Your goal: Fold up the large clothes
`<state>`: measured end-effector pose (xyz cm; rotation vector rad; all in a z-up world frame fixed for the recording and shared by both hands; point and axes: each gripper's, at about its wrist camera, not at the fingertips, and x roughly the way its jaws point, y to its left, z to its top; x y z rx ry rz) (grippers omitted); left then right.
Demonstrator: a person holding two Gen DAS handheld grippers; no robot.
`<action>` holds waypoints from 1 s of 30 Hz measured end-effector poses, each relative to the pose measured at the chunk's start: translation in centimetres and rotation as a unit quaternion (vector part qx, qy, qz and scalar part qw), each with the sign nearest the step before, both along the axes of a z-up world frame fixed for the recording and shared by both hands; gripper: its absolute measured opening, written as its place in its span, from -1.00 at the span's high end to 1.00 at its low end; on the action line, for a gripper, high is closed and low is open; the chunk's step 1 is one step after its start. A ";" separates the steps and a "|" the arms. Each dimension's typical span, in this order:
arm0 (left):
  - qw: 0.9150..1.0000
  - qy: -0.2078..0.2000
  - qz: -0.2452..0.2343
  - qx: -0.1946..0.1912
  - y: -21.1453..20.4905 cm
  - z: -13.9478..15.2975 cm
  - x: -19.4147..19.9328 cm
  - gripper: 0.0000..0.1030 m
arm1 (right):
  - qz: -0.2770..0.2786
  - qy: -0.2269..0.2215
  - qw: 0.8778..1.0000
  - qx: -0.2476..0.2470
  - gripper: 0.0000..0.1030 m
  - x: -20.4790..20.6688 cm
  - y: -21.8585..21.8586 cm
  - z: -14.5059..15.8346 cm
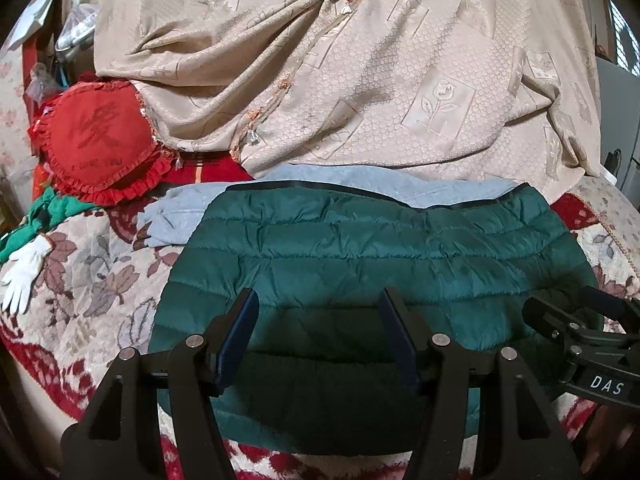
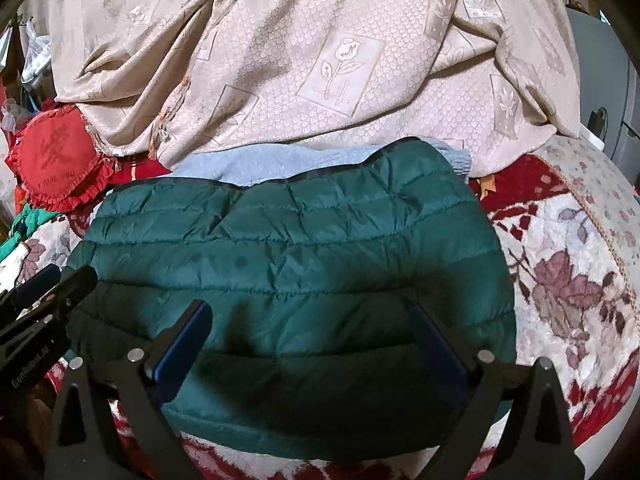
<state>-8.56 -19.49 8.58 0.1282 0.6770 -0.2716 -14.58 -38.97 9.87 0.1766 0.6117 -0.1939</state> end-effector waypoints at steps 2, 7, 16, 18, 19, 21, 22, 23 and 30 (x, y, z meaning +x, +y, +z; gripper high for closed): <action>1.000 0.000 0.001 0.002 0.1 -0.1 -0.3 0.15 | 0.002 0.000 1.000 0.002 -0.97 -0.1 0.2 -0.1; 1.000 -0.006 0.001 -0.002 0.5 0.1 -0.9 0.15 | 0.006 -0.001 1.000 0.001 -0.97 -0.4 0.6 -0.2; 0.999 -0.035 0.012 -0.018 1.6 1.1 -2.3 0.13 | 0.011 -0.008 1.000 0.003 -0.98 -1.2 1.1 0.2; 0.999 -0.046 0.019 -0.016 1.8 1.4 -2.7 0.12 | 0.013 -0.010 1.000 0.001 -0.98 -1.4 1.3 0.3; 0.999 -0.048 0.017 -0.020 2.0 1.5 -2.8 0.12 | 0.014 -0.010 1.000 0.000 -0.98 -1.4 1.4 0.4; 0.999 -0.043 0.013 -0.031 2.3 1.6 -3.0 0.12 | 0.017 -0.011 1.000 -0.001 -0.98 -1.5 1.6 0.4; 0.999 -0.041 0.013 -0.034 2.4 1.6 -3.0 0.12 | 0.017 -0.012 1.000 -0.001 -0.98 -1.6 1.7 0.5; 0.999 -0.039 0.013 -0.036 2.5 1.6 -3.0 0.12 | 0.018 -0.012 1.000 -0.001 -0.98 -1.6 1.8 0.5; 0.999 -0.031 0.022 -0.035 2.8 1.3 -3.1 0.12 | 0.024 -0.011 1.000 -0.005 -0.98 -1.9 2.5 0.4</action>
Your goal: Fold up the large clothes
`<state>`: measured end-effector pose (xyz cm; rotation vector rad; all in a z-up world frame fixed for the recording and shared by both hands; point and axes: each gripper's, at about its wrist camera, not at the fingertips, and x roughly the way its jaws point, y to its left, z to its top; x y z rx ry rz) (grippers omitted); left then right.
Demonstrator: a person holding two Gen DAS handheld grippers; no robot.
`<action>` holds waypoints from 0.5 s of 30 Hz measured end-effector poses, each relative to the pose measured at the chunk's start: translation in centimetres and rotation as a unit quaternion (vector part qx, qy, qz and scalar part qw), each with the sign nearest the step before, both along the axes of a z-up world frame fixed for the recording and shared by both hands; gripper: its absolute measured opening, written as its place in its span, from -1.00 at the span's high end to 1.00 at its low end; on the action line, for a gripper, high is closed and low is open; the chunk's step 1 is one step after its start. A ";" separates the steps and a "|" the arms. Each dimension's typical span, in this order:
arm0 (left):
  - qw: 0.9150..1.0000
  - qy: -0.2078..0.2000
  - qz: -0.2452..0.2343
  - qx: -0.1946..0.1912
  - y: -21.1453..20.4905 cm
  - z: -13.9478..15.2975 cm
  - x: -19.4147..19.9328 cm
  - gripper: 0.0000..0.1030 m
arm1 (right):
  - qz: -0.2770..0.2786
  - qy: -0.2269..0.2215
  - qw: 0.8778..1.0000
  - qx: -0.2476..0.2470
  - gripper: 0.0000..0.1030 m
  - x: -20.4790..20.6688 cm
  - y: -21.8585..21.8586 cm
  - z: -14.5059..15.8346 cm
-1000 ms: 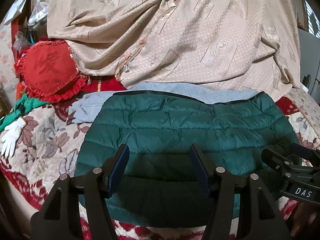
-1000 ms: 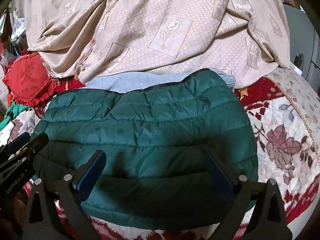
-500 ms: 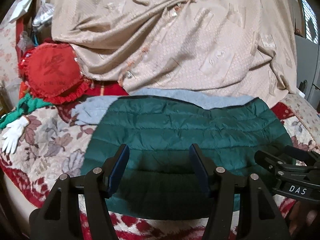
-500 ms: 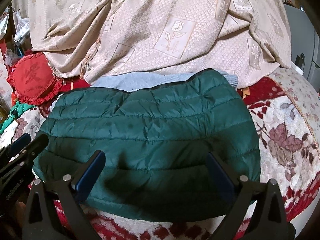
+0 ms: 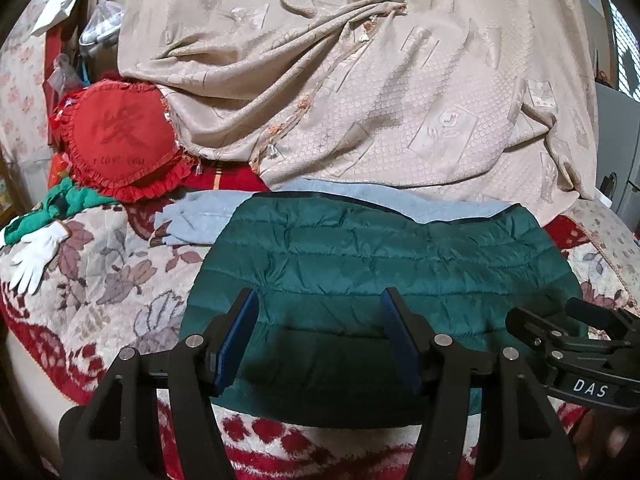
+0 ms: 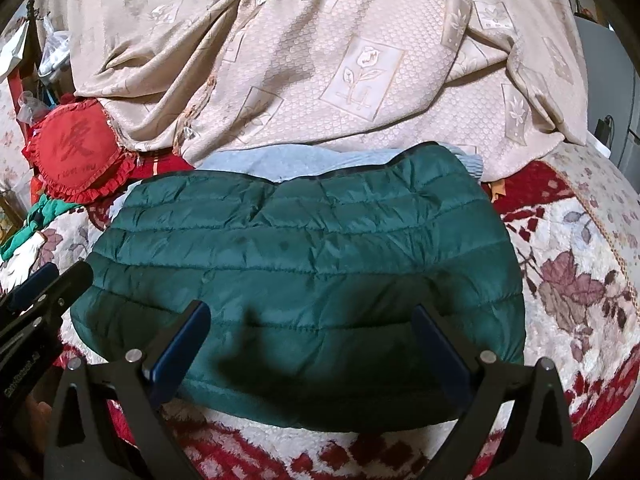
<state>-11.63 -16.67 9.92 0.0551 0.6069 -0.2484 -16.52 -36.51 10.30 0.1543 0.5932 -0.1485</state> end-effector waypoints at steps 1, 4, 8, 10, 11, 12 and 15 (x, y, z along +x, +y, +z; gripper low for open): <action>1.000 -0.002 0.002 0.001 0.0 0.0 -0.1 0.12 | 0.001 0.000 1.000 -0.001 -0.98 0.0 0.1 0.0; 1.000 -0.005 0.004 0.003 0.1 0.0 -0.2 0.12 | 0.005 -0.001 1.000 -0.005 -0.98 -0.1 0.4 0.1; 1.000 -0.014 0.009 0.001 0.4 0.2 -0.5 0.12 | 0.010 -0.001 1.000 -0.007 -0.98 -0.2 0.6 0.1; 1.000 -0.015 0.010 0.000 0.5 0.3 -0.5 0.12 | 0.011 0.000 1.000 -0.006 -0.98 -0.2 0.6 0.0; 1.000 -0.015 0.010 0.002 0.5 0.2 -0.5 0.12 | 0.011 0.000 1.000 -0.005 -0.98 -0.2 0.6 0.0; 1.000 -0.015 0.009 0.003 0.4 0.2 -0.5 0.12 | 0.011 0.001 1.000 -0.005 -0.98 -0.2 0.7 0.0; 1.000 -0.016 0.006 0.008 0.2 0.1 -0.7 0.12 | 0.011 0.003 1.000 -0.004 -0.98 -0.2 0.6 -0.1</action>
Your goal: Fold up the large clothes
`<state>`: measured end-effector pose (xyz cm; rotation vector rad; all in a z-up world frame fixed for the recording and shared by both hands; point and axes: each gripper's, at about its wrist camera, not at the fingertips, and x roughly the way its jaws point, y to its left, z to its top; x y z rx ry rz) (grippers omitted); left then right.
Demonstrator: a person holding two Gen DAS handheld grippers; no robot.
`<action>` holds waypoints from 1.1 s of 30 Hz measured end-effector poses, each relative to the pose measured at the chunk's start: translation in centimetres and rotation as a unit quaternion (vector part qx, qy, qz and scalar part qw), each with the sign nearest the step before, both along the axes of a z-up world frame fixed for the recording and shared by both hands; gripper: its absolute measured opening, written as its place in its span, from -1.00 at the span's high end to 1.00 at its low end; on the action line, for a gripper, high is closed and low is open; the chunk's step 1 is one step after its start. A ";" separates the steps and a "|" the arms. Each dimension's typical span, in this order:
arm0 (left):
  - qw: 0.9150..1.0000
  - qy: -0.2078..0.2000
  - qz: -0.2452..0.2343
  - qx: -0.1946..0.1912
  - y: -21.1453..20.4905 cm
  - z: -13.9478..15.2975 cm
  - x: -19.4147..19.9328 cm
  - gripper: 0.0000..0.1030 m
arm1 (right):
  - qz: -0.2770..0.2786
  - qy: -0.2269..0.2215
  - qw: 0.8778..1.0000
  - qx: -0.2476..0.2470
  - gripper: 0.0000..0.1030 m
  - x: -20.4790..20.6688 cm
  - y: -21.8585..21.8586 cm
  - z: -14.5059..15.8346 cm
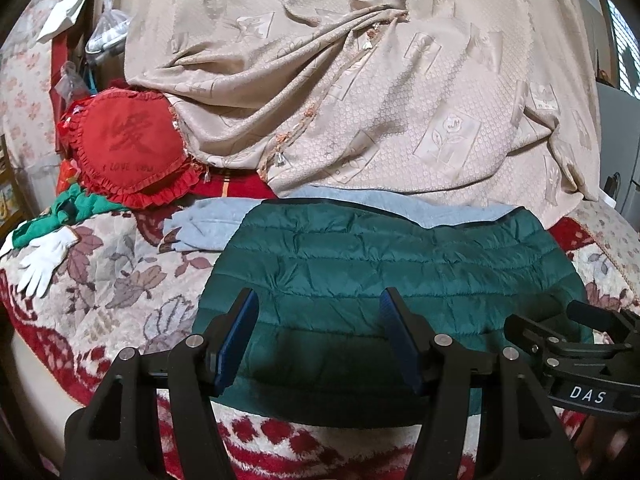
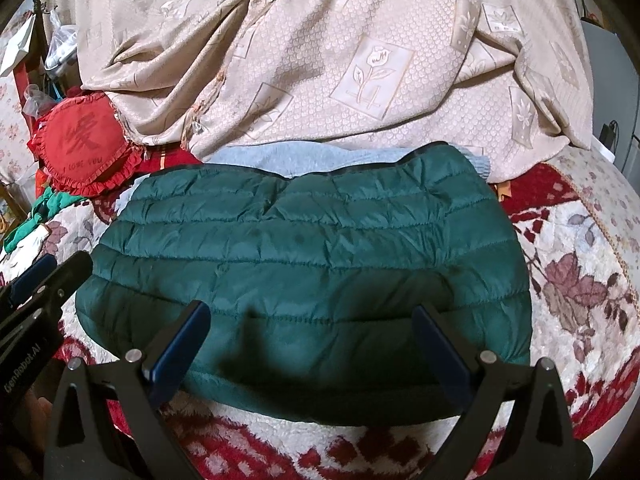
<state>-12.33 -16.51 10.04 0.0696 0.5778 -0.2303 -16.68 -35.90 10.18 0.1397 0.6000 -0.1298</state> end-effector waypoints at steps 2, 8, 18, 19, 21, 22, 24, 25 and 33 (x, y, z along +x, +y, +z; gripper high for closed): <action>1.000 -0.002 -0.002 0.002 -0.1 0.0 -0.1 0.12 | 0.001 0.000 1.000 0.000 -0.98 0.0 -0.1 0.0; 1.000 -0.001 -0.004 0.005 -0.5 -0.1 -0.2 0.12 | 0.000 -0.001 1.000 -0.001 -0.98 0.0 0.1 0.0; 1.000 0.002 -0.004 0.006 -0.7 -0.3 -0.1 0.12 | 0.001 0.002 1.000 0.000 -0.98 0.0 -0.1 -0.1; 1.000 0.003 -0.004 0.005 -0.7 -0.3 -0.1 0.12 | 0.001 0.002 1.000 0.000 -0.98 0.0 -0.1 -0.1; 1.000 0.004 -0.006 0.005 -0.7 -0.3 0.0 0.12 | 0.001 0.003 1.000 0.000 -0.98 0.1 -0.1 -0.1; 1.000 0.004 -0.006 0.005 -0.7 -0.4 0.0 0.12 | 0.001 0.005 1.000 0.001 -0.98 0.1 -0.1 -0.2; 1.000 0.004 -0.006 0.005 -0.7 -0.4 0.0 0.12 | 0.001 0.007 1.000 0.004 -0.98 0.2 -0.1 -0.4; 1.000 0.005 -0.006 0.005 -0.8 -0.5 0.0 0.12 | 0.000 0.008 1.000 0.005 -0.98 0.3 -0.2 -0.5; 1.000 0.011 -0.008 0.007 -1.1 -1.0 0.5 0.12 | 0.001 0.013 1.000 0.007 -0.98 0.7 -0.5 -0.7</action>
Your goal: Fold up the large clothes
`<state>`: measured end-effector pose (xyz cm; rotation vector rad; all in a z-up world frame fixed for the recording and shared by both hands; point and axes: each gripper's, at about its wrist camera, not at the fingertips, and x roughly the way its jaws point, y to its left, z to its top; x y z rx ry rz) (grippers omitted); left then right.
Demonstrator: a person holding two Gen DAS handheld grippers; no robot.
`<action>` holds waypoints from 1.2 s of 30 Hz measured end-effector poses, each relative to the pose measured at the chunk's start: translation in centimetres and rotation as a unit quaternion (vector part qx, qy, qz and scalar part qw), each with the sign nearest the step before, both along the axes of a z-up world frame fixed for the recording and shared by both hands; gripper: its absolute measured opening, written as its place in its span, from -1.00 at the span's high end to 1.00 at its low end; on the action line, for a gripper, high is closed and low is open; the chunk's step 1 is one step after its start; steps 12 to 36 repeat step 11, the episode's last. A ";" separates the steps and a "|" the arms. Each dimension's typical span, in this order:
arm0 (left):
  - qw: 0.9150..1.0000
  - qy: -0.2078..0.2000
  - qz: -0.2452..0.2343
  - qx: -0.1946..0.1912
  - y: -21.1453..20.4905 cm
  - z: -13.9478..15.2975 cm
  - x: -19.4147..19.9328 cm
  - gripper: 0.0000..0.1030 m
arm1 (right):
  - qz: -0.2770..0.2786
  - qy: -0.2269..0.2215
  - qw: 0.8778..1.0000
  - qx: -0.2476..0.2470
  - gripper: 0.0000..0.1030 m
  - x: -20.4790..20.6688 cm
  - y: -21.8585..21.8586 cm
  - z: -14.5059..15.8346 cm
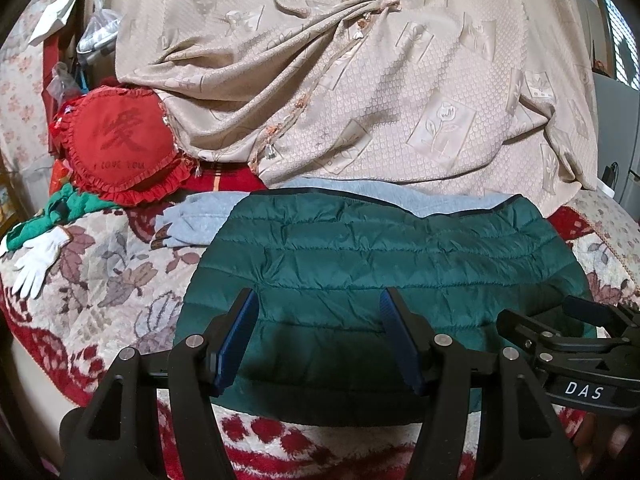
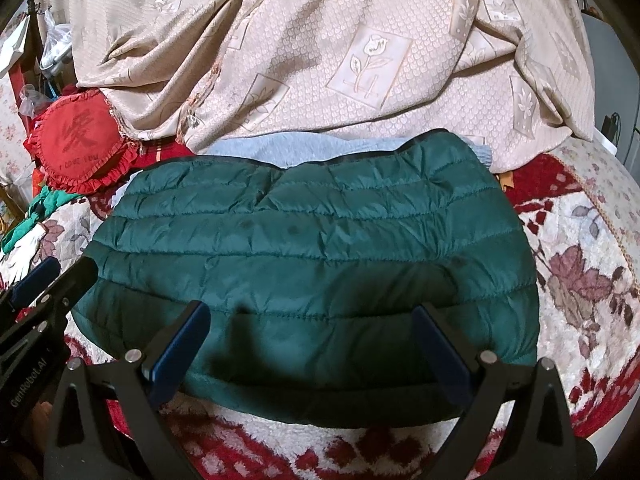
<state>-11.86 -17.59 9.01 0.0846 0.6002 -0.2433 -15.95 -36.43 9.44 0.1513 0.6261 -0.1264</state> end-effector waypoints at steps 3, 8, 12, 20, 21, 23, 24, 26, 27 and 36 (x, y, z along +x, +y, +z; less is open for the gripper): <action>1.000 0.000 0.000 0.000 0.0 -0.1 0.1 0.12 | 0.001 0.002 1.000 0.001 -0.98 0.1 0.0 -0.1; 1.000 -0.001 0.000 -0.001 0.1 -0.4 0.5 0.12 | 0.001 0.007 1.000 0.002 -0.98 0.5 -0.1 -0.5; 1.000 0.010 -0.001 -0.007 0.4 -0.7 1.1 0.12 | 0.000 0.012 1.000 0.003 -0.98 0.8 -0.3 -0.8; 1.000 0.010 -0.001 -0.007 0.4 -0.7 1.1 0.12 | 0.000 0.012 1.000 0.003 -0.98 0.8 -0.3 -0.8; 1.000 0.010 -0.001 -0.007 0.4 -0.7 1.1 0.12 | 0.000 0.012 1.000 0.003 -0.98 0.8 -0.3 -0.8; 1.000 0.010 -0.001 -0.007 0.4 -0.7 1.1 0.12 | 0.000 0.012 1.000 0.003 -0.98 0.8 -0.3 -0.8; 1.000 0.010 -0.001 -0.007 0.4 -0.7 1.1 0.12 | 0.000 0.012 1.000 0.003 -0.98 0.8 -0.3 -0.8; 1.000 0.010 -0.001 -0.007 0.4 -0.7 1.1 0.12 | 0.000 0.012 1.000 0.003 -0.98 0.8 -0.3 -0.8; 1.000 0.010 -0.001 -0.007 0.4 -0.7 1.1 0.12 | 0.000 0.012 1.000 0.003 -0.98 0.8 -0.3 -0.8; 1.000 0.010 -0.001 -0.007 0.4 -0.7 1.1 0.12 | 0.000 0.012 1.000 0.003 -0.98 0.8 -0.3 -0.8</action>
